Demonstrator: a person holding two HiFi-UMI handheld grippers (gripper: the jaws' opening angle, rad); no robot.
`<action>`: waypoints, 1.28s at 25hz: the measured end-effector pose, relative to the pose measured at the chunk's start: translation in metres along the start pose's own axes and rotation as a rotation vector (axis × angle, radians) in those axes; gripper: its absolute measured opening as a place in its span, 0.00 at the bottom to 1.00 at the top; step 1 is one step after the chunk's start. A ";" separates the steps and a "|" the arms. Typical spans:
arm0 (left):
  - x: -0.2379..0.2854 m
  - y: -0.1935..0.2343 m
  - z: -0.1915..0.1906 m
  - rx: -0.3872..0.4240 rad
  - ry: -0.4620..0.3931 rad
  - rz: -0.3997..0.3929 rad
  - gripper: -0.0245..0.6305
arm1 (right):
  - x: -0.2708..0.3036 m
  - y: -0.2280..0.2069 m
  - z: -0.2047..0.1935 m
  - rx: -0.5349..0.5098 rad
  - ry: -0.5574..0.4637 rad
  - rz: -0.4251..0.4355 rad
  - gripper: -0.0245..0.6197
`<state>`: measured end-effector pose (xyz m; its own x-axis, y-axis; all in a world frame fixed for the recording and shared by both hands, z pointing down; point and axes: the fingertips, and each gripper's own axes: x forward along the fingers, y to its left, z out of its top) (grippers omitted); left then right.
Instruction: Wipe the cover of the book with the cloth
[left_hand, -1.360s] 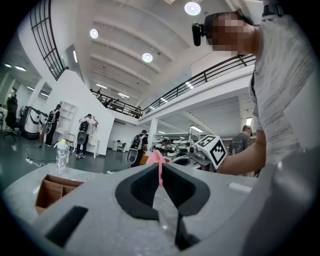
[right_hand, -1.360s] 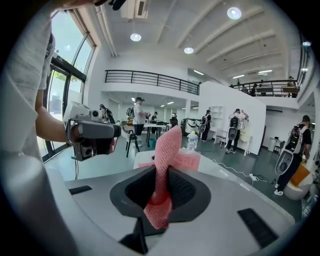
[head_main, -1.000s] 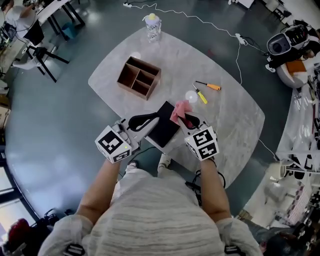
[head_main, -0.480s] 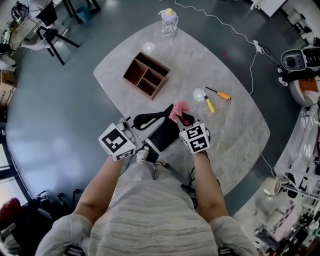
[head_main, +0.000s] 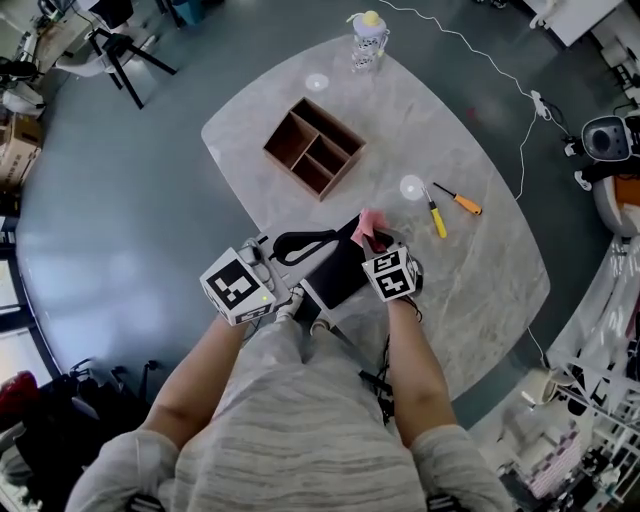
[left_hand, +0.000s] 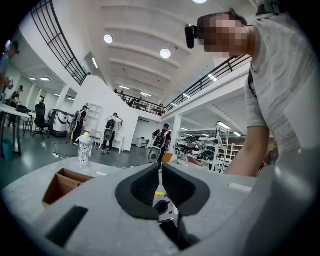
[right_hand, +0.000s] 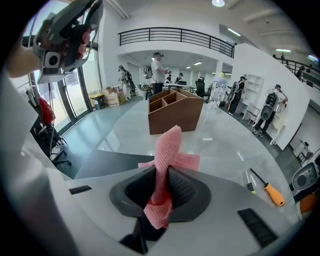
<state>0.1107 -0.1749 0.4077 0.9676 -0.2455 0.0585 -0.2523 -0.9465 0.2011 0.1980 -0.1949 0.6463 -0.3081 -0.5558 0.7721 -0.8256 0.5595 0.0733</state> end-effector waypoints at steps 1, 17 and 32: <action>-0.001 0.000 -0.001 -0.003 0.003 0.001 0.09 | 0.002 0.001 -0.001 -0.008 -0.003 0.000 0.13; -0.002 0.004 -0.006 -0.013 0.012 -0.036 0.09 | 0.015 0.125 0.002 -0.108 -0.021 0.253 0.13; -0.008 0.001 -0.002 0.005 0.018 -0.041 0.09 | -0.025 0.170 0.016 0.035 -0.138 0.481 0.13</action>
<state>0.1024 -0.1736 0.4090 0.9769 -0.2025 0.0681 -0.2122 -0.9568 0.1987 0.0578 -0.0960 0.6294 -0.7156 -0.3177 0.6221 -0.5892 0.7528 -0.2934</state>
